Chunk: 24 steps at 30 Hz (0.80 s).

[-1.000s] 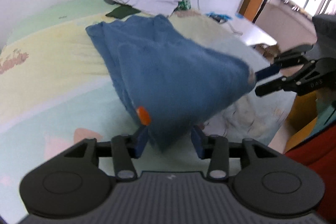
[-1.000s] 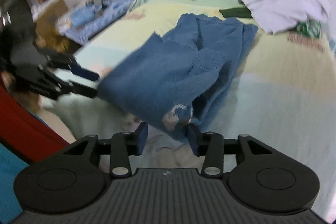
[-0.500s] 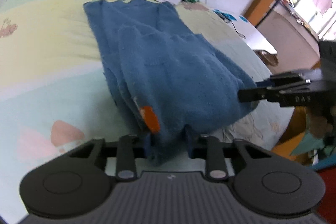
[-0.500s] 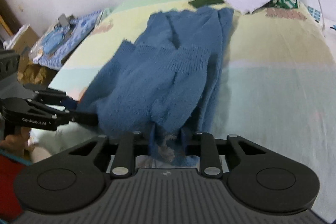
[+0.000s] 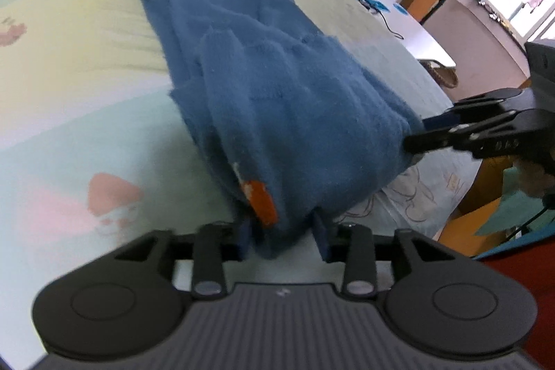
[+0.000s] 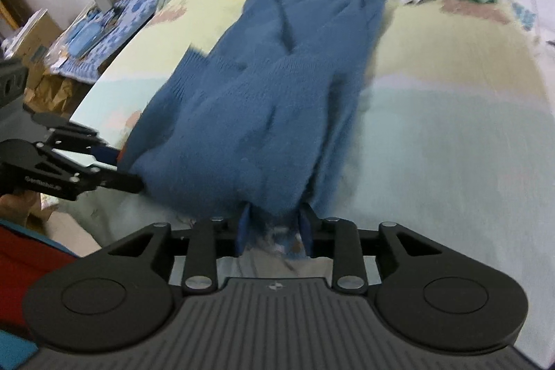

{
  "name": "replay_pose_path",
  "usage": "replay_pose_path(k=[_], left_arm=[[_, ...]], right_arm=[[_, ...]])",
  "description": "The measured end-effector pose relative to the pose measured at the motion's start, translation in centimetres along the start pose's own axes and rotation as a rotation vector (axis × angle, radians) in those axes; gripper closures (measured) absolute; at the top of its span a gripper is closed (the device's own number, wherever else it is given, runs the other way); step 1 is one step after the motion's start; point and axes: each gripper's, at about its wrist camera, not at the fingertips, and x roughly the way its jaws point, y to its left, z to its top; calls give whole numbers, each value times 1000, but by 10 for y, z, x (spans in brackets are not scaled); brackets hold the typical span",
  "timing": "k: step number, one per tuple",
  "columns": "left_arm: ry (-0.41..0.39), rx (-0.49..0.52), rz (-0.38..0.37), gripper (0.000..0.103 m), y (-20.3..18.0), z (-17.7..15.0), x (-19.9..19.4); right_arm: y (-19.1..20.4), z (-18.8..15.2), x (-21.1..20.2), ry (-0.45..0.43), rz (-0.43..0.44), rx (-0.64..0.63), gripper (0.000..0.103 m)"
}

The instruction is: Fold clothes

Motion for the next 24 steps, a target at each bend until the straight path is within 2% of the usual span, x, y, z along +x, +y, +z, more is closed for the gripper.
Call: replay_pose_path(k=[2,4,5,9,12,14,15,16,20,22,23,24], left_arm=[[-45,1,14,63,2,5,-13],[-72,-14,37,44,7,16,-11],[-69,-27,41,38,10,22,-4],[-59,-80,53,39,24,47,24],[-69,-82,72,52,23,60,35],[-77,-63,86,73,20,65,38],[-80,-53,85,80,18,66,38],[-81,-47,78,93,16,68,37],[-131,-14,7,94,7,71,21],[-106,-30,36,93,12,72,33],[-77,-48,63,87,18,71,43],[-83,-75,51,85,26,70,49]], right_arm=[[-2,9,-11,-57,-11,11,71],[2,20,-6,-100,11,9,70],[5,25,-1,-117,23,0,70],[10,35,23,-128,-1,-22,69],[2,34,33,-120,8,14,69],[-4,34,33,-119,12,33,69],[-6,34,33,-118,15,43,69],[-9,34,33,-117,18,52,69],[-14,34,28,-138,56,64,69],[-13,35,26,-148,75,53,69],[-11,37,28,-151,70,33,69],[-9,39,30,-155,59,10,69]])
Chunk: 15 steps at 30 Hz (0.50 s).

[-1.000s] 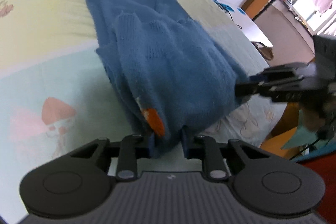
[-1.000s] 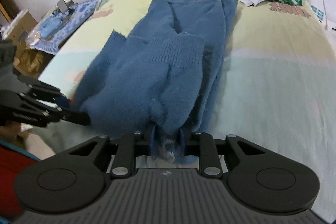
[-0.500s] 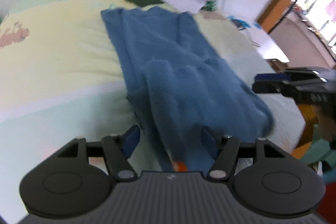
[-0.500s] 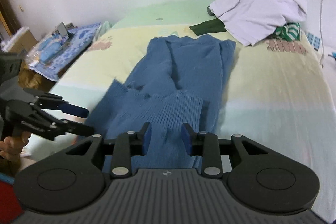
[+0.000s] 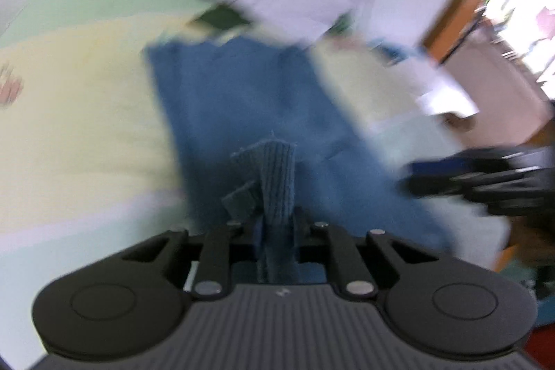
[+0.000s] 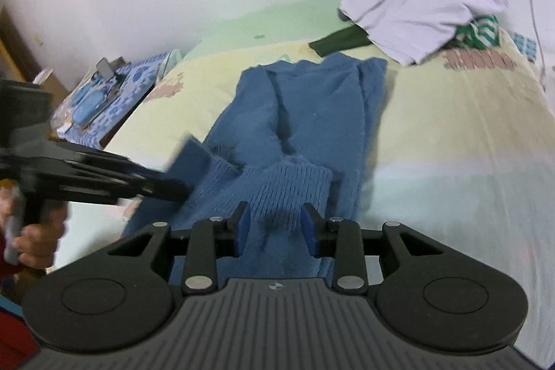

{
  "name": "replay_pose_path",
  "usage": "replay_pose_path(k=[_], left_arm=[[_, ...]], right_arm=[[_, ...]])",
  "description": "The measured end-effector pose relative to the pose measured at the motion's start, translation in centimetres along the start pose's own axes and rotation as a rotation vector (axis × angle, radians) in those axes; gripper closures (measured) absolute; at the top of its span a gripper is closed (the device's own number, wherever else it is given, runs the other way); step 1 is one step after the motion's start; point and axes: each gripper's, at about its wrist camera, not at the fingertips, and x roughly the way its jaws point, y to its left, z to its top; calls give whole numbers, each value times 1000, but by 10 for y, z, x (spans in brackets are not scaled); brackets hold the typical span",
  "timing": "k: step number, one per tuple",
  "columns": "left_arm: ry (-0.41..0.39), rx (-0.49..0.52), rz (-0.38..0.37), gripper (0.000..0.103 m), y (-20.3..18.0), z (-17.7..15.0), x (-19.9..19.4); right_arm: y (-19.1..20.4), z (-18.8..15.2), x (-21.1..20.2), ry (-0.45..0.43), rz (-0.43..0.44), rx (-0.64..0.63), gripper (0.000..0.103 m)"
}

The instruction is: Fold clothes

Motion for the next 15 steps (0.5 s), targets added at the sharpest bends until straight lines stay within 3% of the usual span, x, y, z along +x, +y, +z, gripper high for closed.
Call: replay_pose_path(k=[3,9,11,13,14,15], left_arm=[[-11,-73,-39,76,18,1,-3],[-44,-24,45,72,6,3,-16],[-66,0,111,70,2,10,-15],[-123,31,223,70,-5,16,-22],[-156,43,291,79,-9,20,-27],[-175,54,339,80,-13,23,-32]], right_arm=[[6,5,4,-16,11,-60,69],[14,9,26,4,11,-169,69],[8,7,37,46,-15,-166,72],[-1,7,41,60,5,-119,71],[-6,7,42,66,17,-95,71],[-6,7,43,66,22,-96,71]])
